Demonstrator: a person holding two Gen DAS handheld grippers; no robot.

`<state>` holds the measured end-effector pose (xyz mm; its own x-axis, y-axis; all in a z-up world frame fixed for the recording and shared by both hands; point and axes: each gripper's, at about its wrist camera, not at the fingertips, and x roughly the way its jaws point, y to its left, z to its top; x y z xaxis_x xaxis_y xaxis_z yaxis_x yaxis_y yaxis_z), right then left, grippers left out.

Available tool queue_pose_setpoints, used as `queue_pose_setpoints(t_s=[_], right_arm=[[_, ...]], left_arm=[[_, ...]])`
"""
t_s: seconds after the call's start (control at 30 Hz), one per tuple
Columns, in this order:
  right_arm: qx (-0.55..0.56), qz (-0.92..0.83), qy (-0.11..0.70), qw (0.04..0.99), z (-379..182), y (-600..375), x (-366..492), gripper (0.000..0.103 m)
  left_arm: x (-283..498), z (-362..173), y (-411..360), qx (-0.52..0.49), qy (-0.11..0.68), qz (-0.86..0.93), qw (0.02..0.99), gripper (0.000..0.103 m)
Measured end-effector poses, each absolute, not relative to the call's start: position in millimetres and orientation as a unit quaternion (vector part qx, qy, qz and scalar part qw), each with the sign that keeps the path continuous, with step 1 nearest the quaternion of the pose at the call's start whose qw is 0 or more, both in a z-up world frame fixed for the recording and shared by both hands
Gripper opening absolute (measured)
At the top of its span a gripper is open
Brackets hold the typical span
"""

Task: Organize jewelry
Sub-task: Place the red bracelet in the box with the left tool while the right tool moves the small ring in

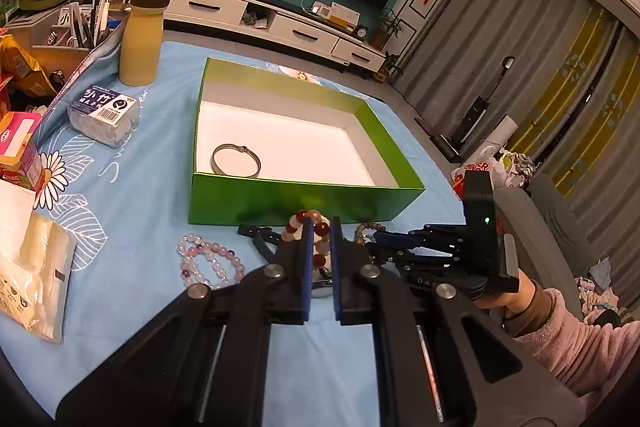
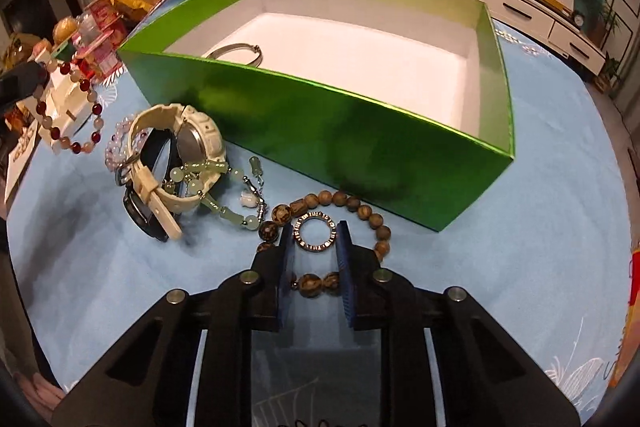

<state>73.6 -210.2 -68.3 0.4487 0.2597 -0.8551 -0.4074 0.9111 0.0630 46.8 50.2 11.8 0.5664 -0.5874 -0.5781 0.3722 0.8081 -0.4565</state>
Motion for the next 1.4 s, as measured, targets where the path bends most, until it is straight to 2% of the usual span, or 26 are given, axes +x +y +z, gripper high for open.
queue_pose_setpoints(t_s=[0.37, 0.73, 1.03, 1.4], right_arm=[[-0.084, 0.194, 0.455, 0.865, -62.8, -206.3, 60.3, 0.02], [-0.05, 0.205, 0.38, 0.9, 5.1, -221.4, 41.2, 0.021], [-0.044, 0.199, 0.342, 0.917, 38.1, -227.6, 52.8, 0.021], [-0.031, 0.184, 0.335, 0.924, 38.4, -237.3, 87.3, 0.021]], left_arm=[[41.3, 17.2, 52.0, -0.138, 0.37, -0.267, 0.879, 0.007], [48.1, 38.2, 52.3, -0.123, 0.356, -0.248, 0.892, 0.007], [74.9, 62.2, 38.8, -0.099, 0.338, -0.248, 0.903, 0.007], [133.5, 58.4, 3.6, -0.09, 0.355, -0.262, 0.893, 0.007]])
